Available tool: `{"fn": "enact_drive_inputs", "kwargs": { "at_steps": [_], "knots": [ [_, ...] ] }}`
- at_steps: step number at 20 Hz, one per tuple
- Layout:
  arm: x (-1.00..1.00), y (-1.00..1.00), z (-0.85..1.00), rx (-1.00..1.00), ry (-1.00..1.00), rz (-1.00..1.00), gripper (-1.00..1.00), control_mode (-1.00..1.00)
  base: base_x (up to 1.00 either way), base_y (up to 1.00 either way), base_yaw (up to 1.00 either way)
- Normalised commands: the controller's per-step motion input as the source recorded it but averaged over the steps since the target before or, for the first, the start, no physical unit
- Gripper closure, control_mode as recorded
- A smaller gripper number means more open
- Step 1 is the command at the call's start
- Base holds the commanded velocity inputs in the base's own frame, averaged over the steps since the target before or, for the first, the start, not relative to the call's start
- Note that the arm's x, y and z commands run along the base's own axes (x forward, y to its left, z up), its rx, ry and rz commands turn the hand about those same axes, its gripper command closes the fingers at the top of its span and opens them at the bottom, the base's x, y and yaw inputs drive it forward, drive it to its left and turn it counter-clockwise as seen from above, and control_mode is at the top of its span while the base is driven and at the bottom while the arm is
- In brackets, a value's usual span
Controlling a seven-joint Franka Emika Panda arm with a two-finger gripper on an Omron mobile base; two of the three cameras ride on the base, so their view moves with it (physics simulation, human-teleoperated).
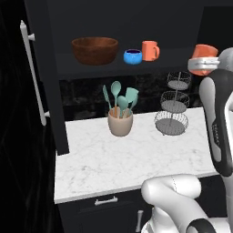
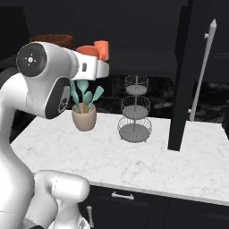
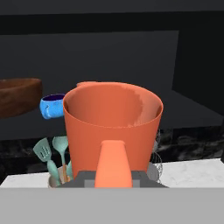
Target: Gather all objects into one cabinet and sort the glasses and bowls to opposite sides.
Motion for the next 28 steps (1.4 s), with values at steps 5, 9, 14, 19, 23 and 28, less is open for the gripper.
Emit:
{"fn": "enact_drive_inputs", "kwargs": {
  "at_steps": [5, 9, 14, 19, 23, 28],
  "knots": [
    [0.44, -0.20, 0.00, 0.03, 0.04, 0.00, 1.00, -1.00, 0.00, 0.00, 0.00],
    [0.57, -0.21, 0.00, 0.00, 0.06, 0.00, 1.00, -1.00, 0.00, 0.00, 0.00],
    [0.55, -0.06, 0.00, 0.00, 0.03, -0.01, 1.00, -1.00, 0.00, 0.00, 0.00],
    [0.42, 0.00, -0.05, 0.00, 0.00, 0.00, 1.00, -1.00, 0.00, 0.00, 0.00],
    [0.33, 0.00, -0.08, 0.00, -0.02, 0.00, 1.00, -1.00, 0.00, 0.00, 0.00],
    [0.39, 0.00, -0.07, 0.00, 0.00, 0.00, 1.00, -1.00, 0.00, 0.00, 0.00]
  ]
}}
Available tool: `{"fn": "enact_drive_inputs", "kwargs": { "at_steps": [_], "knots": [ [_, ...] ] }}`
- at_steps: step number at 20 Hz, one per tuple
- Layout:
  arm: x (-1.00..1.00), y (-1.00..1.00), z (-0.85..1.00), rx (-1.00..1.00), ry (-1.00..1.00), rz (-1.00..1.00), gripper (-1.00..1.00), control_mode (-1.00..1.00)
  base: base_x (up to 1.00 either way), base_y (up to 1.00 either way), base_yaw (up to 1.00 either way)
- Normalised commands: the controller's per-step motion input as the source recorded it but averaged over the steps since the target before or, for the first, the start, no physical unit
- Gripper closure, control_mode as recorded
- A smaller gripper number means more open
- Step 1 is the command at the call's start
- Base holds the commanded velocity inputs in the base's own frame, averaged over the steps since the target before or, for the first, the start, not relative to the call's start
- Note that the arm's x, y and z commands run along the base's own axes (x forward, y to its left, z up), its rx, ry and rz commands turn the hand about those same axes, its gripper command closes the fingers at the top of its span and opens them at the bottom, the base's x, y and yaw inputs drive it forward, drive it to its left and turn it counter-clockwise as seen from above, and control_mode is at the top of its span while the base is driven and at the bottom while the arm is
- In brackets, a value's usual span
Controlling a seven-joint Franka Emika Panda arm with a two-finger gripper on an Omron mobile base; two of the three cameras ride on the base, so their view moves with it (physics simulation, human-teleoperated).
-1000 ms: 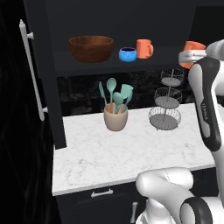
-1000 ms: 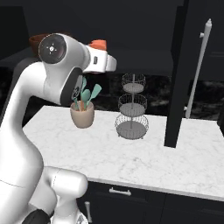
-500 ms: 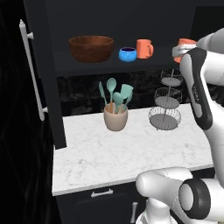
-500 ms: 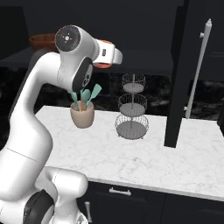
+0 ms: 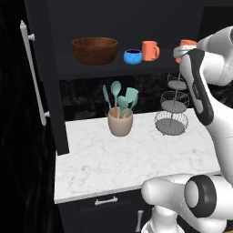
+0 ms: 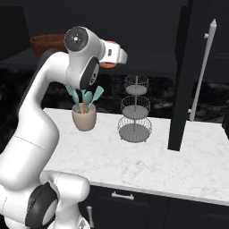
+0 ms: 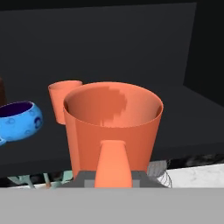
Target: Gather all objects into one cabinet and sort the glasses and bowls to opposite sides.
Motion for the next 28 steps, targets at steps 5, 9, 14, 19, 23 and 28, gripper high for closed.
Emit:
{"fn": "enact_drive_inputs", "kwargs": {
  "at_steps": [5, 9, 14, 19, 23, 28],
  "knots": [
    [0.40, 0.00, -0.04, -0.01, 0.00, 0.00, 1.00, -1.00, 0.00, 0.00, 0.00],
    [0.34, 0.00, 0.00, -0.01, 0.00, 0.00, 1.00, -1.00, 0.00, 0.00, 0.00],
    [0.28, 0.00, 0.00, 0.00, 0.00, 0.00, -1.00, -1.00, 0.00, 0.00, 0.00],
    [0.22, -0.04, 0.00, 0.00, 0.00, 0.00, -1.00, -1.00, 0.00, 0.00, 0.00],
    [0.06, -0.05, -0.07, 0.00, 0.00, 0.00, -1.00, -1.00, 0.00, 0.00, 0.00],
    [0.04, 0.00, -0.03, -0.02, 0.00, 0.00, -1.00, -1.00, 0.00, 0.00, 0.00]
  ]
}}
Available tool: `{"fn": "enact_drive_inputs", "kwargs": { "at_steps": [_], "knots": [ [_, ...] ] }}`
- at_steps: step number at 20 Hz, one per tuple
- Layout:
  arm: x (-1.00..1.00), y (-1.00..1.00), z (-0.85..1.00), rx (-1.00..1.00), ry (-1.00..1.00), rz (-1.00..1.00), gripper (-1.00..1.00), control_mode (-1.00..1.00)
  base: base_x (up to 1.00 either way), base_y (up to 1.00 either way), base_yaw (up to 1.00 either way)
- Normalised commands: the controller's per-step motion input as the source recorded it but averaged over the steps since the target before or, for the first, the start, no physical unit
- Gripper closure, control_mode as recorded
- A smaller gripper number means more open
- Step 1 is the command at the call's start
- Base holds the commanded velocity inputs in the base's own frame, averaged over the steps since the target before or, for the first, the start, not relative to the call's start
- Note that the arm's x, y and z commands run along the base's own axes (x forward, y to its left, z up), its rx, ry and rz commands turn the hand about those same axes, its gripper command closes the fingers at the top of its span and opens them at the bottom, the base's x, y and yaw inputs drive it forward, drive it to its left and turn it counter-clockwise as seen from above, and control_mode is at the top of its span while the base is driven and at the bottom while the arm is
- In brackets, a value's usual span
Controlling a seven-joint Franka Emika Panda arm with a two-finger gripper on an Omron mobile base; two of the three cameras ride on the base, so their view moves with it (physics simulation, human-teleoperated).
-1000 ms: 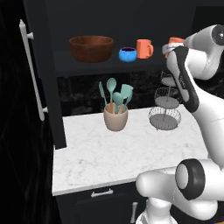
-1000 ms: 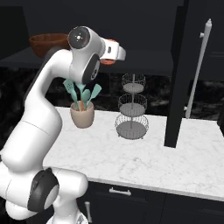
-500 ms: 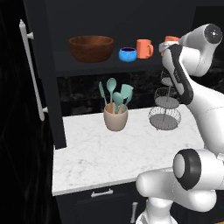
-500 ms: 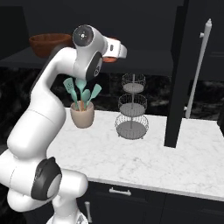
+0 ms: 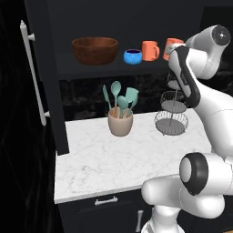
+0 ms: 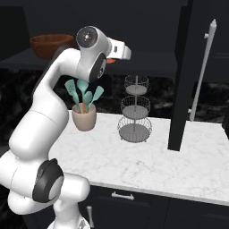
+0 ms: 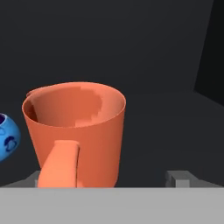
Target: Gather all objects into one cabinet and sort the glasses and bowls to opposite sides.
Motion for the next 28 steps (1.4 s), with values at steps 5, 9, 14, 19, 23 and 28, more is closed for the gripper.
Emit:
{"fn": "enact_drive_inputs", "kwargs": {
  "at_steps": [5, 9, 14, 19, 23, 28],
  "knots": [
    [0.00, 0.00, 0.06, -0.13, -0.02, 0.00, -1.00, -1.00, 0.00, 0.00, 0.00],
    [0.00, 0.00, 0.04, -0.19, 0.00, 0.00, -1.00, -1.00, 0.00, 0.00, 0.00],
    [0.00, -0.04, 0.00, -0.05, 0.00, 0.00, -1.00, -1.00, 0.00, 0.00, 0.00],
    [0.00, -0.26, 0.01, 0.02, -0.01, 0.00, -1.00, -1.00, 0.00, 0.00, 0.00],
    [-0.05, -0.11, 0.06, 0.15, -0.03, 0.13, -1.00, -1.00, 0.00, 0.00, 0.00],
    [0.00, -0.45, 0.00, 0.13, 0.00, 0.19, -1.00, -1.00, 0.00, 0.00, 0.00]
  ]
}}
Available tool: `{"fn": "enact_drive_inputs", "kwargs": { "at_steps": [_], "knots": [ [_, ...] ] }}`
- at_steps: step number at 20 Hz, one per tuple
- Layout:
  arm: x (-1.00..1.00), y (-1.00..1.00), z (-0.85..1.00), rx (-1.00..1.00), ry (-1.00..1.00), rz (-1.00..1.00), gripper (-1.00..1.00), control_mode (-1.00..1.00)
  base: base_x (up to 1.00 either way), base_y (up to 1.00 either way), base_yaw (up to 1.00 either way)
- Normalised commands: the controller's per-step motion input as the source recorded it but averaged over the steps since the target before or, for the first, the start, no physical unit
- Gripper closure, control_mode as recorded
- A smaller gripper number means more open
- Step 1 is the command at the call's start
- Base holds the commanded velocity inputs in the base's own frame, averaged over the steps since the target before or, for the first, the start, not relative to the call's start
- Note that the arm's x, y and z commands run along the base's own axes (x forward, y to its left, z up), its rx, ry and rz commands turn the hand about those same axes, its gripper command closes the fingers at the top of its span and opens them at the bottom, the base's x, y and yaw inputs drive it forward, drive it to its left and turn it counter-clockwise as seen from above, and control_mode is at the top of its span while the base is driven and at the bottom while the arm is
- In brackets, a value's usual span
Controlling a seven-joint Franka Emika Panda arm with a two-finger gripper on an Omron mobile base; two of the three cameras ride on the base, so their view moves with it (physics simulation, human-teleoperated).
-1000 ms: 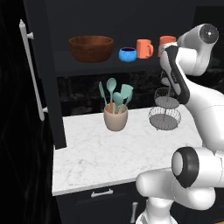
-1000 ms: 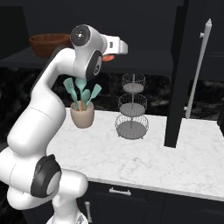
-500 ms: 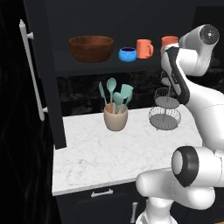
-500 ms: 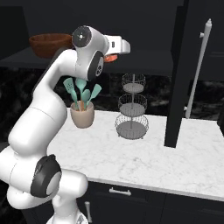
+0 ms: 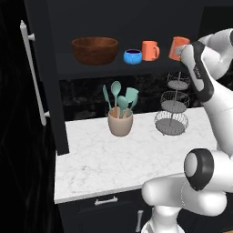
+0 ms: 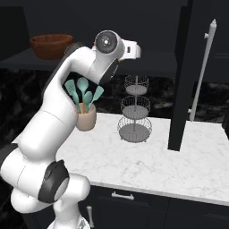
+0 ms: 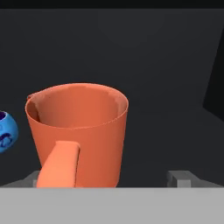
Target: Gather all objects into one cabinet and sort the glasses and bowls to opposite sides.
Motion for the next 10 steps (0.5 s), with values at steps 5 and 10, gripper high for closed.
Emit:
{"fn": "enact_drive_inputs", "kwargs": {
  "at_steps": [5, 10],
  "knots": [
    [0.00, -0.32, 0.00, 0.10, 0.00, 0.24, -1.00, -1.00, 0.00, 0.00, 0.00],
    [0.38, -0.08, -0.02, -0.07, 0.11, 0.19, -1.00, -1.00, 0.00, 0.00, 0.00]
  ]
}}
